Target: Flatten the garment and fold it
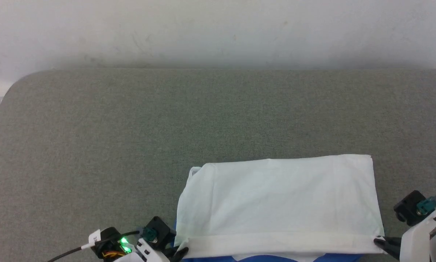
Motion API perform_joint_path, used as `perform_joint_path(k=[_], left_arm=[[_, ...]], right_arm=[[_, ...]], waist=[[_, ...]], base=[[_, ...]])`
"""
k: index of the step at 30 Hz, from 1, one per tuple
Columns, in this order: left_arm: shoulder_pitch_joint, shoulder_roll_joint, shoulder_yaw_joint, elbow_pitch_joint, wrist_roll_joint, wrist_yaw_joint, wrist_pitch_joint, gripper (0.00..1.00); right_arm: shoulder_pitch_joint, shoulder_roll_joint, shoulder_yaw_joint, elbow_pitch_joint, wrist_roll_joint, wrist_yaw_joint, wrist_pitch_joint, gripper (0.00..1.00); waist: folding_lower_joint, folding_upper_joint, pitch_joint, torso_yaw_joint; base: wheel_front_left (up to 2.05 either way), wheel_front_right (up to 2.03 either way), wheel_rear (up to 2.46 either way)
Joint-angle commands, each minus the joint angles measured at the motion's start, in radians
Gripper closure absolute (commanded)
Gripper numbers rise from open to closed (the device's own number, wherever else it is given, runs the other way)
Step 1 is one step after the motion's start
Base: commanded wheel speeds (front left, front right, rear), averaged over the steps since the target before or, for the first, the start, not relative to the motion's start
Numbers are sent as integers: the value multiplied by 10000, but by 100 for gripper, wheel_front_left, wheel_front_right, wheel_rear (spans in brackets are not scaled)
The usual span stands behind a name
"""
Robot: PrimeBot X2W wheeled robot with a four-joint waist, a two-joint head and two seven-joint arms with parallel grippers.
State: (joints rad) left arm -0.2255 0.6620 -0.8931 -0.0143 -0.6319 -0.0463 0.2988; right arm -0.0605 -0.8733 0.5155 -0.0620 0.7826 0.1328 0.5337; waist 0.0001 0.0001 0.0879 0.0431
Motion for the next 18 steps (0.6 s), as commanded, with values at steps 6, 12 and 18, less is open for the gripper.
perform_joint_path(k=[6,12,18], left_arm=[[-94,-156,-191,692,137,-273,-239,100],[-338,-414,-523,1157,371,-461,-379,100],[-581,-689,-593,1637,653,-486,-1027,0]], right_arm=[[150,47,357,174,-37,-21,398,100],[-7,173,767,345,-33,-21,196,100],[-309,407,965,545,186,-21,-340,0]], waist=[[-1,-1,266,62],[-1,-1,417,121],[-1,-1,222,166]], base=[[0,0,0],[0,0,0],[0,0,0]])
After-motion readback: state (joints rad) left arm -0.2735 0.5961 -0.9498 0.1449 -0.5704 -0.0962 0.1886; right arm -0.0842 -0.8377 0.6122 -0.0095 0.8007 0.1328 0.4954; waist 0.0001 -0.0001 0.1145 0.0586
